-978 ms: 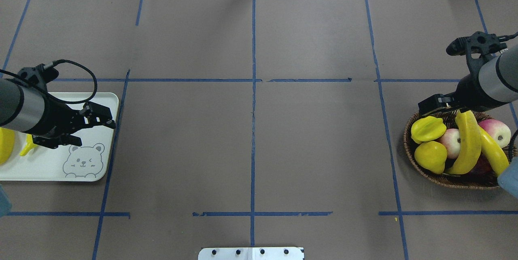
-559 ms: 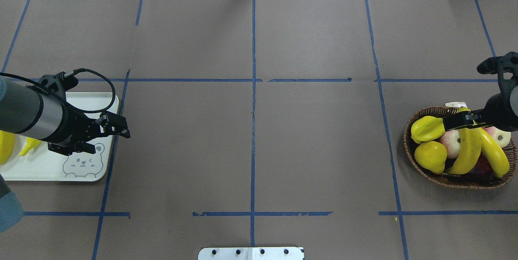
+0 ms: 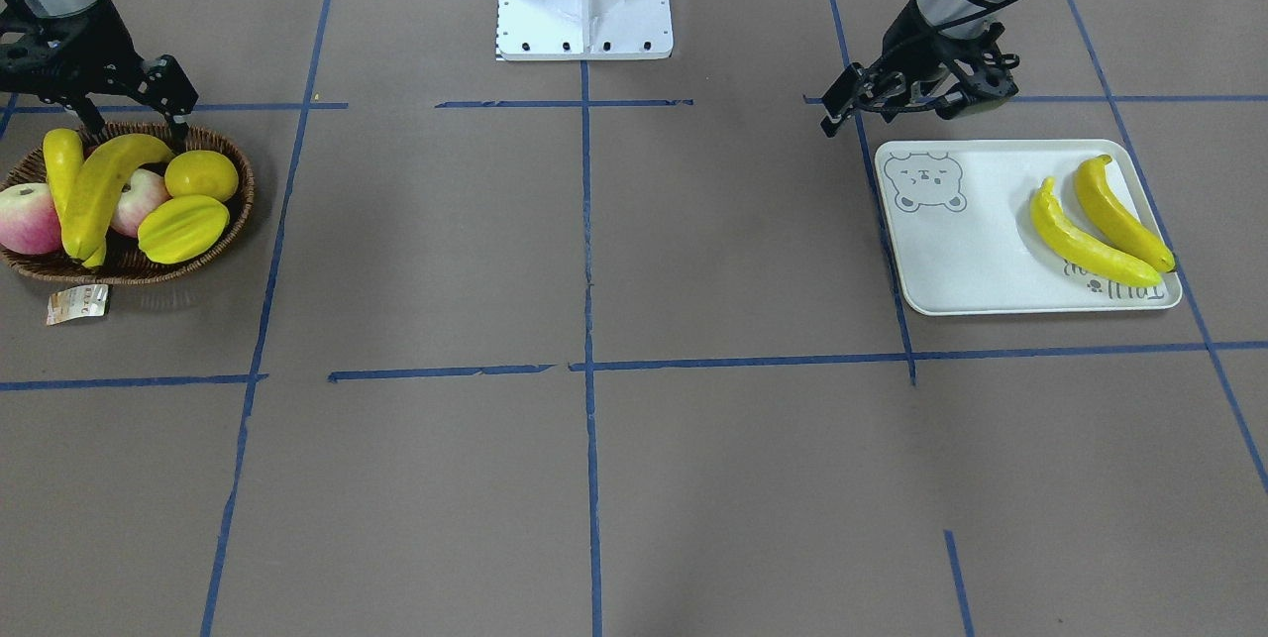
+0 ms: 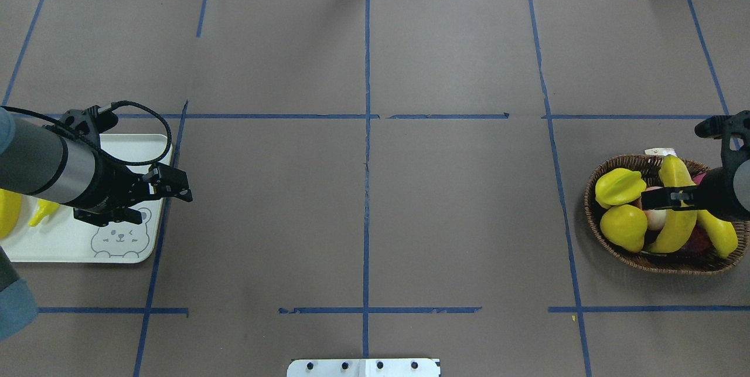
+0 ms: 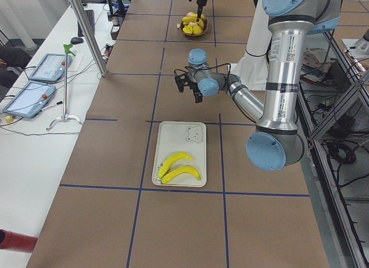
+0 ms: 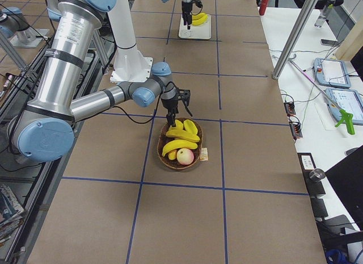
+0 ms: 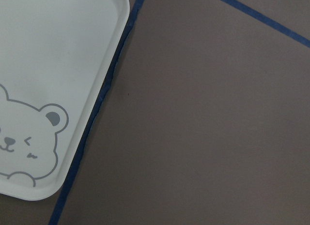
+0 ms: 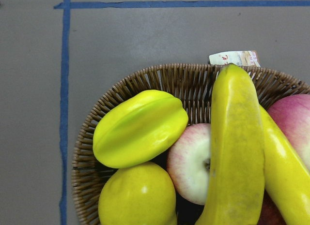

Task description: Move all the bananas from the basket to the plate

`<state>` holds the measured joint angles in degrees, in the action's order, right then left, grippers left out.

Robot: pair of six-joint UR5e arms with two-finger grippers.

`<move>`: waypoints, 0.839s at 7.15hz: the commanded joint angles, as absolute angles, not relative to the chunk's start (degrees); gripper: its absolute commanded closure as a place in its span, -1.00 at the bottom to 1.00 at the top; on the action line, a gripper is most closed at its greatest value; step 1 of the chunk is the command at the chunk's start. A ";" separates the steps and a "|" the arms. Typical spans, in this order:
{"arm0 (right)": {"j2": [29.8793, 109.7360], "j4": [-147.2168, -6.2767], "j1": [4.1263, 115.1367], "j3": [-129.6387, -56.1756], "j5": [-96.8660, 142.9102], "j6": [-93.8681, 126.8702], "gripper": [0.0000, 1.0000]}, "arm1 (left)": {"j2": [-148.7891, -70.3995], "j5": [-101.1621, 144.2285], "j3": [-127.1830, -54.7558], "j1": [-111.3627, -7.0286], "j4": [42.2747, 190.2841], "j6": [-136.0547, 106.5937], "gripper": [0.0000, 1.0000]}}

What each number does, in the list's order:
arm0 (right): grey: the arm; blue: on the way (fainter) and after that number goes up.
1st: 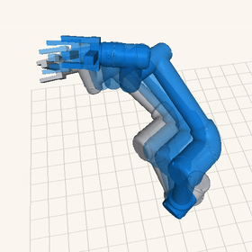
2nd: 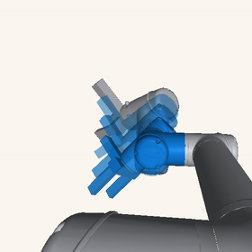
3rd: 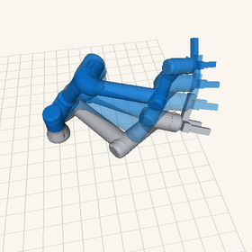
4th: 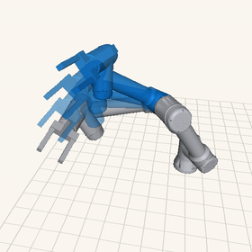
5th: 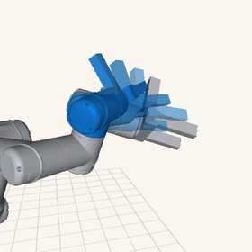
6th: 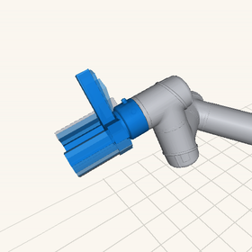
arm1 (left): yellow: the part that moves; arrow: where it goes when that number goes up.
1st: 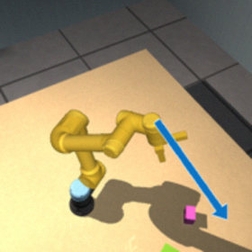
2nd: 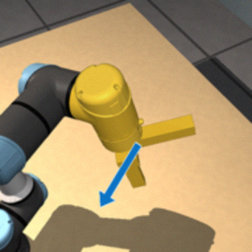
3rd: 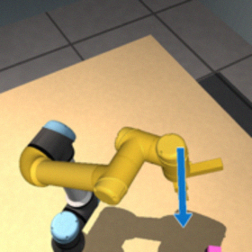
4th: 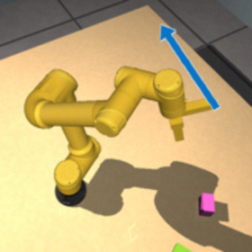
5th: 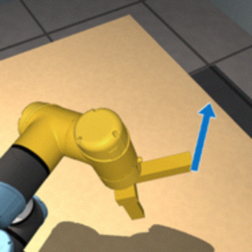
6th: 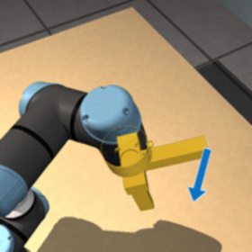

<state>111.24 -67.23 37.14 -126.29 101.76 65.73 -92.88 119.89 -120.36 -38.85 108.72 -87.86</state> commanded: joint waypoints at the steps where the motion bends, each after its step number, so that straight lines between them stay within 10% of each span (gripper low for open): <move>1: 113.55 -61.80 35.78 -123.33 99.76 69.51 -0.99 | -92.90 119.88 -120.41 -38.85 108.72 -87.89 -1.00; 5: 113.38 -58.97 35.07 -118.39 99.40 69.52 -0.96 | -92.73 119.80 -120.41 -38.76 108.63 -87.89 -1.00; 6: 113.12 -58.97 35.07 -118.39 99.40 69.61 -0.67 | -92.72 119.79 -120.41 -38.76 108.63 -87.89 -1.00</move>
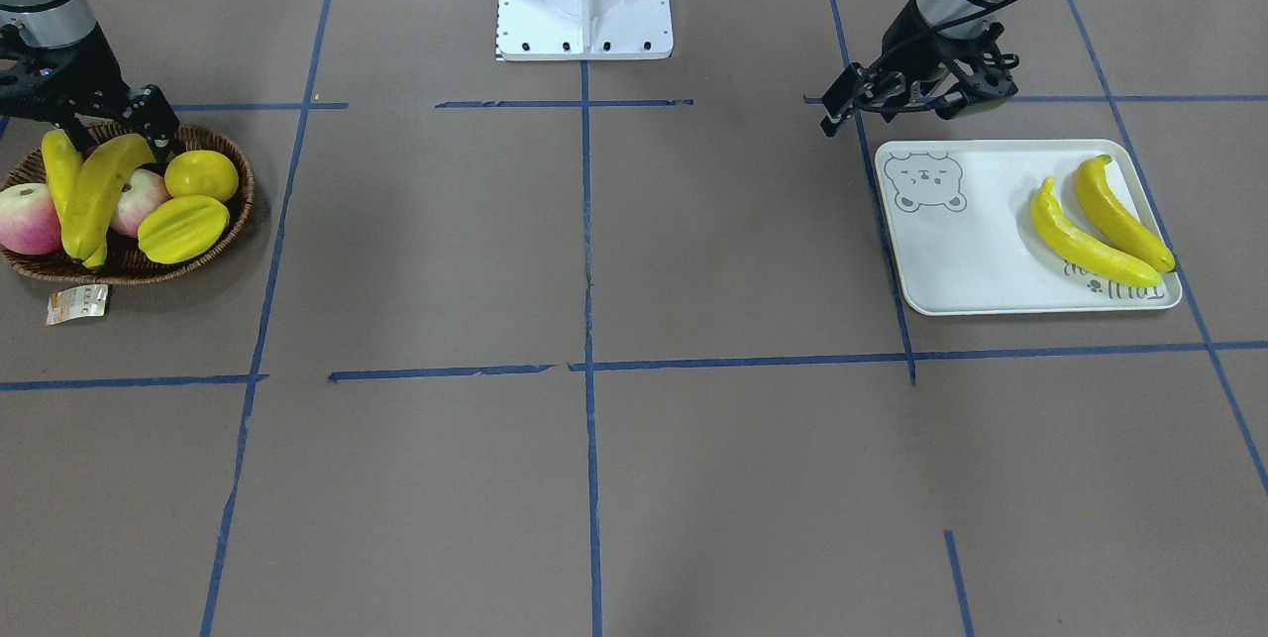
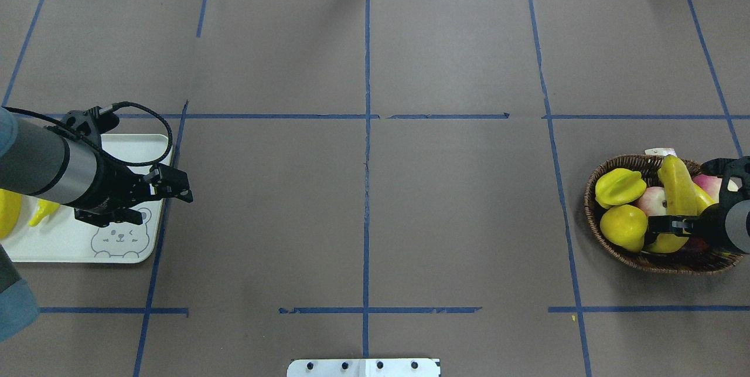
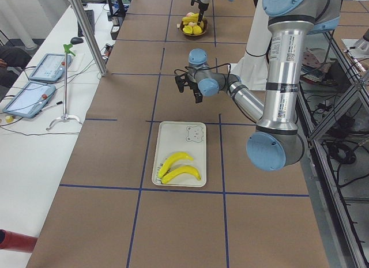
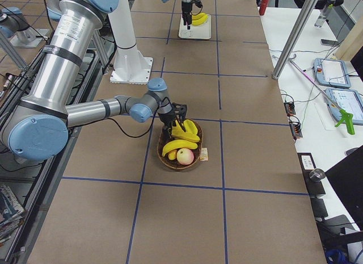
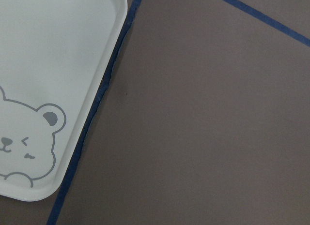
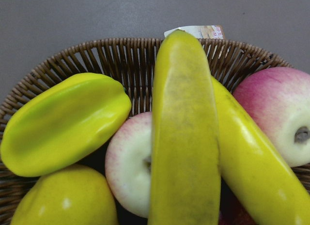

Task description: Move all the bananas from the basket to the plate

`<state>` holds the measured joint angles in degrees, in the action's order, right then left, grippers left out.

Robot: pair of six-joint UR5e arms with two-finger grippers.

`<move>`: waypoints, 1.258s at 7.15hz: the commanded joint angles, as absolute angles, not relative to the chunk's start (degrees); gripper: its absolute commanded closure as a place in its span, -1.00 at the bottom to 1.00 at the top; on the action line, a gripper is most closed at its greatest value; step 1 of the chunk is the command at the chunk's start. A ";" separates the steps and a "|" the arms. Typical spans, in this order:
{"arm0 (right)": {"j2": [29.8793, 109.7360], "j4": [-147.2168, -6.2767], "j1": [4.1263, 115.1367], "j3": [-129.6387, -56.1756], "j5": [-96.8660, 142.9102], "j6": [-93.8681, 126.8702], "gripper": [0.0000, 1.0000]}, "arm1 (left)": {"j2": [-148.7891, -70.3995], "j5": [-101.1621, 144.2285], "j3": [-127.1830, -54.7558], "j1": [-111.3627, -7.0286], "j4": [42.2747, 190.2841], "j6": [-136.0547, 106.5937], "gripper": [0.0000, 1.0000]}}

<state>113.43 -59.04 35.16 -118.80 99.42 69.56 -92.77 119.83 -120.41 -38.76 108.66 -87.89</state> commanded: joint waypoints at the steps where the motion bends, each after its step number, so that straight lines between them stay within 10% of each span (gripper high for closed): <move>1: 112.85 -58.97 35.07 -118.39 99.75 69.61 -0.25 | -92.72 119.79 -120.41 -38.76 108.63 -87.89 -1.00; 4: 112.15 -59.41 35.07 -118.21 99.84 69.70 0.47 | -92.55 119.79 -120.32 -38.76 108.72 -87.89 -1.00; 9: 112.68 -59.50 38.90 -123.99 106.47 69.52 0.77 | -92.99 119.88 -120.32 -38.50 108.72 -87.89 -1.00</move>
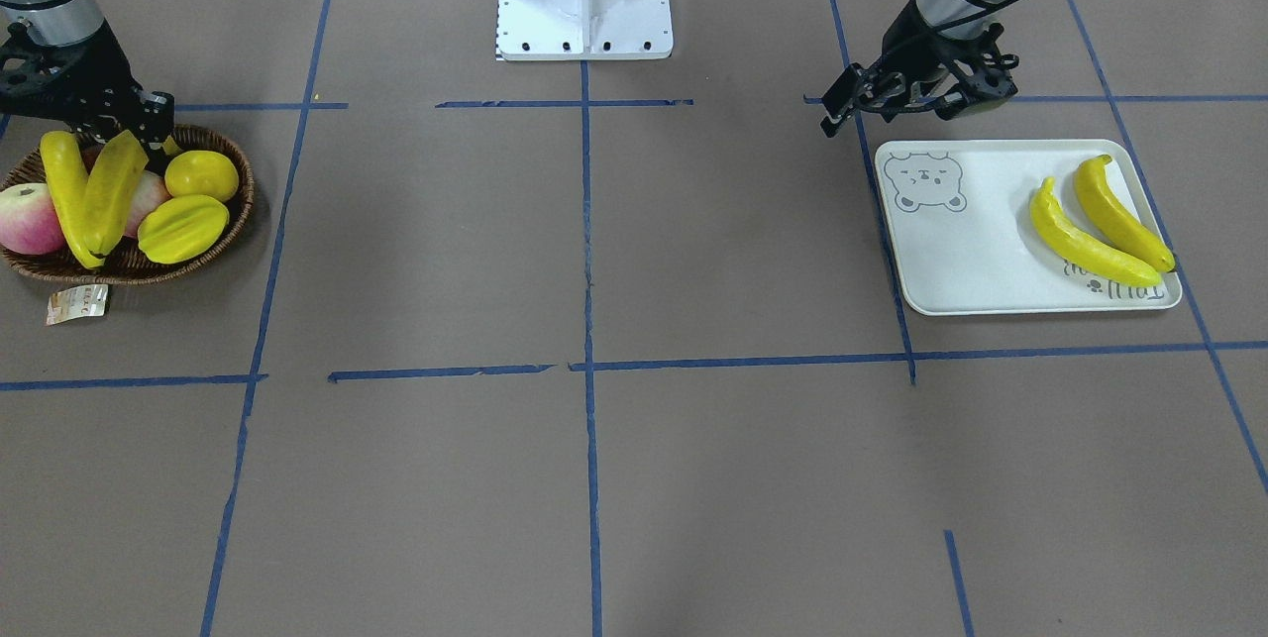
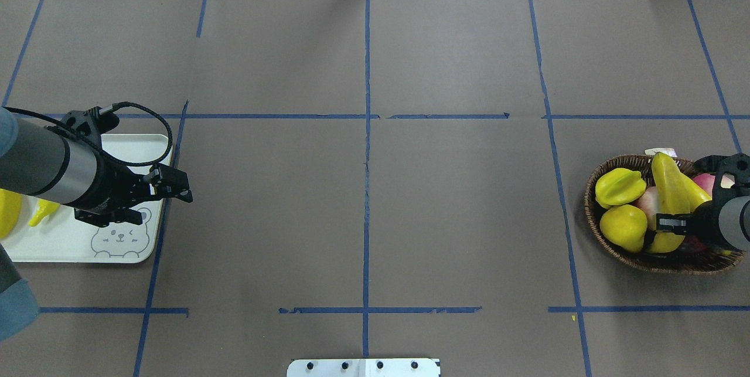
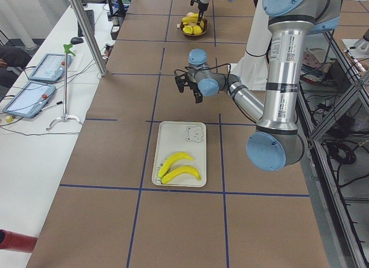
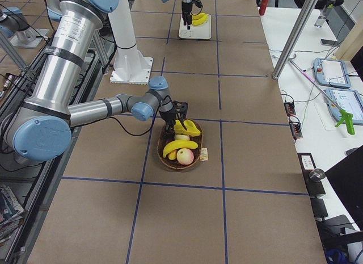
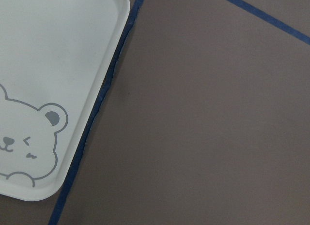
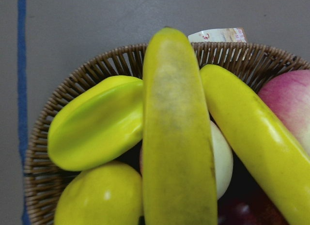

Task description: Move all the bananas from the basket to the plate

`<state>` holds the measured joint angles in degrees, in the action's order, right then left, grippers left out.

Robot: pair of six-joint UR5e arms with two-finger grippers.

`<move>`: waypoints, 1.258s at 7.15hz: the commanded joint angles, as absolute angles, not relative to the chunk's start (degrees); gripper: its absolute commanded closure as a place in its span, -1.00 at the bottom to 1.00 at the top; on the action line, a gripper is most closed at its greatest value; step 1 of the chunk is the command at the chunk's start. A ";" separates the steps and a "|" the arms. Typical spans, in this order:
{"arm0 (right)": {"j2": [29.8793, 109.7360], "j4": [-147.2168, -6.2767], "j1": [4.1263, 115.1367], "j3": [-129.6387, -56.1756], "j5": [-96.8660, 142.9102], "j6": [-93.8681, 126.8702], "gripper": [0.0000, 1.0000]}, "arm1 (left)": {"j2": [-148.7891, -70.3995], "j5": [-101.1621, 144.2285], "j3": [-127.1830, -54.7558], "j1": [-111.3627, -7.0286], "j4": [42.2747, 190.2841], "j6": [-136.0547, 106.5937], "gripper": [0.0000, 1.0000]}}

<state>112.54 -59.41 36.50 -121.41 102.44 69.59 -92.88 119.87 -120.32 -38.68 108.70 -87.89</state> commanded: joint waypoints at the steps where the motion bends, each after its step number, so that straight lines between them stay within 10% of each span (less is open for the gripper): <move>1: 112.24 -58.98 43.81 -124.80 112.53 68.65 0.77 | -94.73 119.80 -120.32 -38.15 108.72 -87.89 -1.00; 9: 91.87 -50.01 48.80 -116.55 131.22 68.55 0.74 | -109.07 113.38 -119.44 -34.28 109.69 -92.46 -1.00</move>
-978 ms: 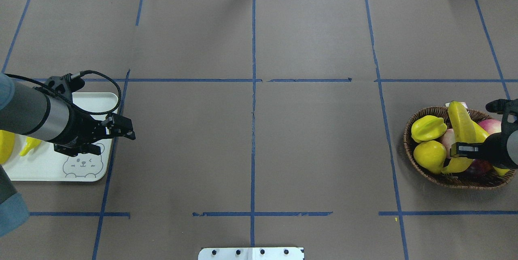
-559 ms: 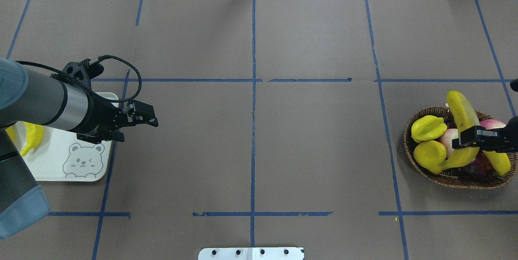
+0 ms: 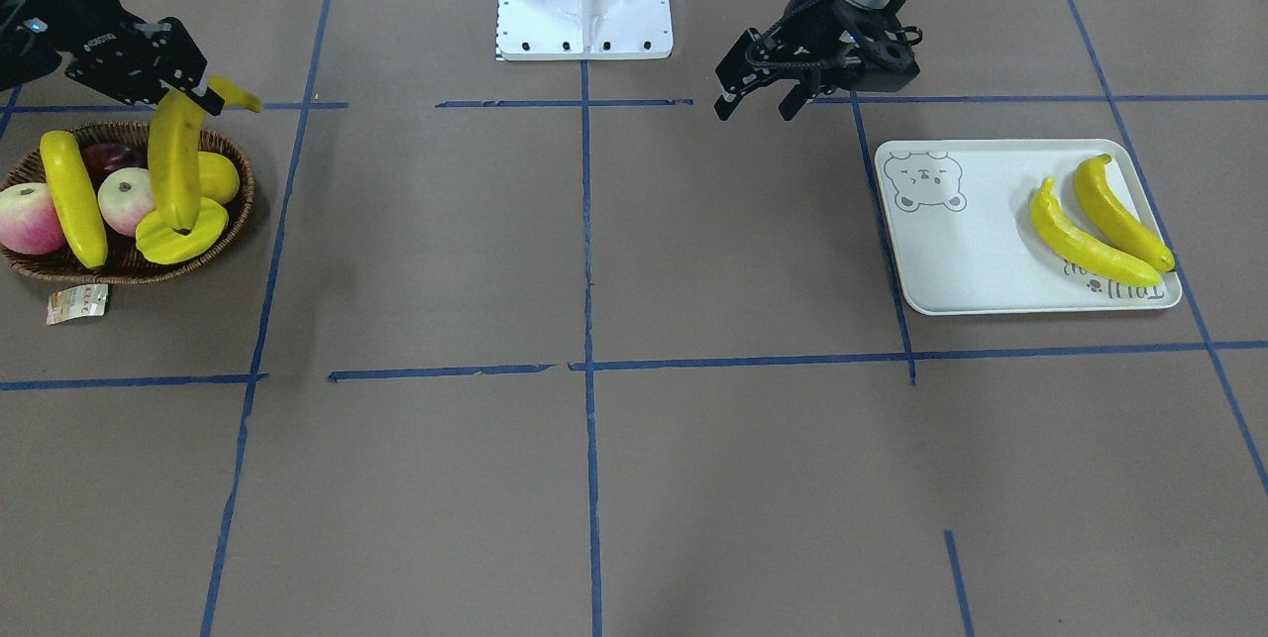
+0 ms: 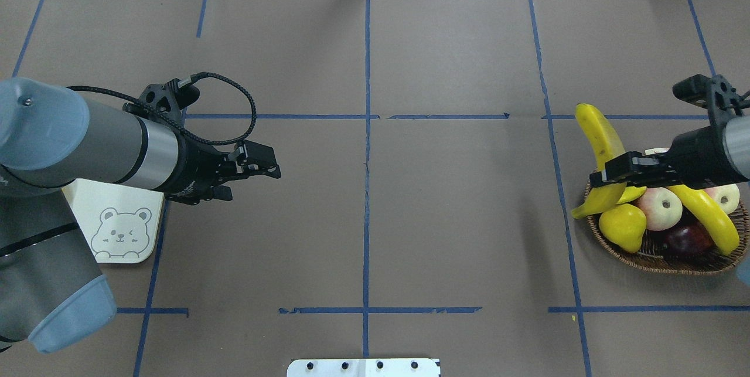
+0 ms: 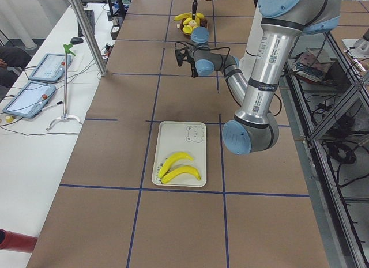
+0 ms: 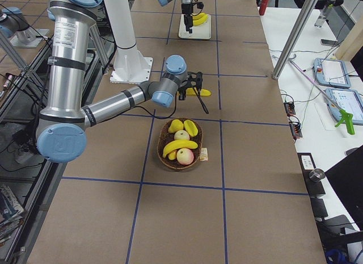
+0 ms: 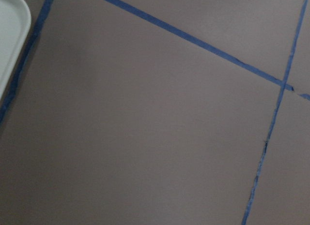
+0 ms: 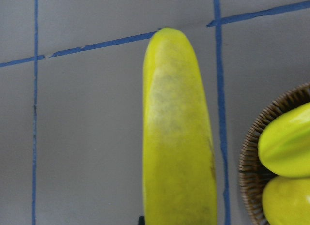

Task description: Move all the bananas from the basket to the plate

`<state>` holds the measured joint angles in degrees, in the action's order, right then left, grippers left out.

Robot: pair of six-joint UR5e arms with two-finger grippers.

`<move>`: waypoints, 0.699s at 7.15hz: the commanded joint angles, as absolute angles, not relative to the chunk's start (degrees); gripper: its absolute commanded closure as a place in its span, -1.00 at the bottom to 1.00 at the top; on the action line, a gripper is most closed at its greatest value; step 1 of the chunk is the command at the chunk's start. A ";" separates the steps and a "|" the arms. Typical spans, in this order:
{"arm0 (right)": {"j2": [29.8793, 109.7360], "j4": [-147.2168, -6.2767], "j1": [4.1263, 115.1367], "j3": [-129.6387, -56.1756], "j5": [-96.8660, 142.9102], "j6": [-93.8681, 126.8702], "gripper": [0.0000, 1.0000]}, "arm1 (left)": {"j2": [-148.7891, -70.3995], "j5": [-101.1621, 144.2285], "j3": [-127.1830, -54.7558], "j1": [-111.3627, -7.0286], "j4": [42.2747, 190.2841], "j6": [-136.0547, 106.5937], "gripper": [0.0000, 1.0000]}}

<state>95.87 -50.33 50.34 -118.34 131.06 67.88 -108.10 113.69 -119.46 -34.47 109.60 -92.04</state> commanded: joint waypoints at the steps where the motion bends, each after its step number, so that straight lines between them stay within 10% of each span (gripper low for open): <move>1: 89.24 -49.84 47.04 -116.54 130.96 72.30 0.74 | -109.68 112.86 -119.36 -34.19 109.69 -94.20 -1.00; 5: 77.71 -50.10 34.92 -115.85 122.53 80.07 0.70 | -115.74 112.85 -116.82 -33.14 109.78 -98.08 -0.99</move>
